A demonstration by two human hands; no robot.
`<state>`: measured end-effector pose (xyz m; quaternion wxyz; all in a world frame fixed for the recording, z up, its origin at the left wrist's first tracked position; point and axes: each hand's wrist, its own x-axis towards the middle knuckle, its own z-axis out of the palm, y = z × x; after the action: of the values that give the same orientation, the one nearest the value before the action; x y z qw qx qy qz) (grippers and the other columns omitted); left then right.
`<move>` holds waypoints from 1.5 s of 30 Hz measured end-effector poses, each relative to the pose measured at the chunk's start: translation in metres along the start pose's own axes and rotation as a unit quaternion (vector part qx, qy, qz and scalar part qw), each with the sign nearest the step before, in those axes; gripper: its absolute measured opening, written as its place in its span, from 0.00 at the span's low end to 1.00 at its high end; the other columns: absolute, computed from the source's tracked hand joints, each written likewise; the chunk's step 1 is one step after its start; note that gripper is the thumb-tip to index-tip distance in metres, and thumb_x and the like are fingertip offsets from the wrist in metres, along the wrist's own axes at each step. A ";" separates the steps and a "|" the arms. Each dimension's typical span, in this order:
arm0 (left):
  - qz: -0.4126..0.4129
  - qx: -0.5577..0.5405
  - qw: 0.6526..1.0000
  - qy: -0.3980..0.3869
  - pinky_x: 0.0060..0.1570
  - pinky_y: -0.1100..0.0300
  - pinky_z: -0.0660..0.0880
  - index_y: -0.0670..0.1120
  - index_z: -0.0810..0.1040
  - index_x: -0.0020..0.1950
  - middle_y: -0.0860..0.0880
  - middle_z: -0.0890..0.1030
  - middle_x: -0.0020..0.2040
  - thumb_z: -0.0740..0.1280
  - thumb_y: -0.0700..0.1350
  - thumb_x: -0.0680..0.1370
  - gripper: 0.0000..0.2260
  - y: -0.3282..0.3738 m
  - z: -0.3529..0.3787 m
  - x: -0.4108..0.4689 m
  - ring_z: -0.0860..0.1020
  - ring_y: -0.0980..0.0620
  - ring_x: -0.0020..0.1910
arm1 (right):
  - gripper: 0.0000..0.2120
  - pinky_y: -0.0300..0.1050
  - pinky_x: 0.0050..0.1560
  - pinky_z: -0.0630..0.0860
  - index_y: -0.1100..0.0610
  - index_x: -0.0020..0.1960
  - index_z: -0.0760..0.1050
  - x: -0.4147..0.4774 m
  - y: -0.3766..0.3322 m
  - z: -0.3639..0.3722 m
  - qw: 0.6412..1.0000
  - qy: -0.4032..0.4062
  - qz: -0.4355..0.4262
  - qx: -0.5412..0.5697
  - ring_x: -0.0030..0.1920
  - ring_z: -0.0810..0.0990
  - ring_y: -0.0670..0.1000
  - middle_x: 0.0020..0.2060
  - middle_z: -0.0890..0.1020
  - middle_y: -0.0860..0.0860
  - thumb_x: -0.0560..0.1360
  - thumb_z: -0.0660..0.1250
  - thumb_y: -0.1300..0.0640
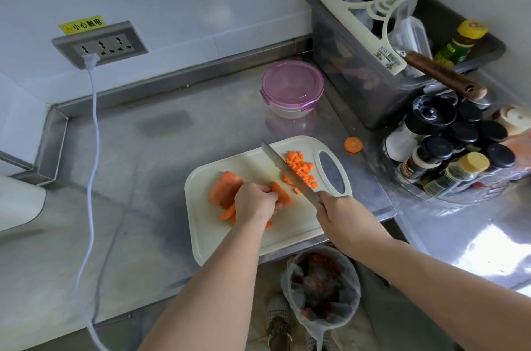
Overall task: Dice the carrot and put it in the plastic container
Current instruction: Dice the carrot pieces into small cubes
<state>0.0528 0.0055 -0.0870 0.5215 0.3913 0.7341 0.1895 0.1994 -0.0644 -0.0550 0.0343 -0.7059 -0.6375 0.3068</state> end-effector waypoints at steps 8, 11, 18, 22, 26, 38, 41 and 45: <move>-0.009 0.005 1.000 0.002 0.40 0.55 0.78 0.46 0.73 0.37 0.45 0.82 0.33 0.66 0.39 0.77 0.09 0.001 -0.001 0.001 0.79 0.49 0.32 | 0.13 0.53 0.42 0.81 0.57 0.63 0.66 -0.013 -0.011 0.015 0.994 -0.030 0.000 -0.105 0.39 0.81 0.56 0.40 0.79 0.53 0.80 0.54 0.62; 0.003 0.036 0.999 -0.001 0.36 0.56 0.77 0.45 0.77 0.37 0.44 0.84 0.38 0.66 0.40 0.76 0.08 0.000 -0.002 0.000 0.81 0.48 0.35 | 0.14 0.54 0.43 0.81 0.56 0.65 0.66 -0.013 -0.009 0.020 0.994 -0.038 0.010 -0.099 0.39 0.81 0.56 0.40 0.79 0.53 0.80 0.54 0.62; 0.006 0.043 0.999 0.003 0.36 0.55 0.78 0.45 0.77 0.39 0.46 0.83 0.36 0.66 0.40 0.76 0.05 0.000 0.000 0.000 0.81 0.49 0.36 | 0.13 0.54 0.43 0.81 0.56 0.65 0.66 -0.011 -0.009 0.021 0.995 -0.042 0.015 -0.085 0.39 0.81 0.56 0.41 0.79 0.53 0.81 0.54 0.61; 0.006 0.037 0.999 0.003 0.41 0.53 0.81 0.45 0.76 0.39 0.46 0.83 0.35 0.66 0.39 0.76 0.05 0.000 0.001 0.002 0.82 0.48 0.37 | 0.13 0.52 0.42 0.81 0.56 0.65 0.66 -0.011 -0.009 0.023 0.995 -0.038 0.011 -0.092 0.39 0.81 0.56 0.40 0.78 0.53 0.81 0.55 0.61; 0.005 0.032 0.999 0.003 0.48 0.48 0.81 0.43 0.78 0.40 0.44 0.84 0.36 0.68 0.40 0.75 0.04 -0.001 0.002 0.005 0.83 0.47 0.41 | 0.13 0.50 0.39 0.79 0.56 0.65 0.65 -0.013 -0.009 0.021 0.994 -0.034 0.006 -0.104 0.38 0.80 0.55 0.38 0.77 0.52 0.81 0.55 0.60; -0.007 0.032 0.999 0.000 0.49 0.47 0.81 0.42 0.78 0.43 0.42 0.84 0.40 0.69 0.39 0.75 0.02 -0.002 0.002 0.007 0.83 0.45 0.43 | 0.14 0.50 0.42 0.81 0.56 0.66 0.65 -0.012 -0.008 0.021 0.994 -0.054 0.009 -0.096 0.40 0.81 0.54 0.43 0.79 0.52 0.80 0.57 0.61; -0.016 0.032 0.999 -0.005 0.49 0.47 0.81 0.42 0.78 0.42 0.42 0.84 0.41 0.68 0.39 0.75 0.03 -0.001 0.002 0.009 0.83 0.44 0.44 | 0.17 0.51 0.43 0.82 0.56 0.67 0.64 -0.011 -0.006 0.021 0.989 -0.075 -0.005 -0.126 0.39 0.80 0.53 0.46 0.79 0.52 0.79 0.59 0.62; -0.025 0.017 0.999 -0.012 0.49 0.46 0.81 0.39 0.79 0.48 0.41 0.84 0.43 0.69 0.38 0.75 0.04 -0.001 0.003 0.011 0.83 0.43 0.44 | 0.17 0.49 0.42 0.82 0.57 0.67 0.63 -0.008 -0.004 0.022 0.987 -0.084 -0.005 -0.138 0.39 0.80 0.52 0.45 0.79 0.51 0.79 0.59 0.63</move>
<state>0.0531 0.0129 -0.0954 0.5280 0.3836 0.7407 0.1594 0.1854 -0.0783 -0.0678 -0.1151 -0.6724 -0.6781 0.2735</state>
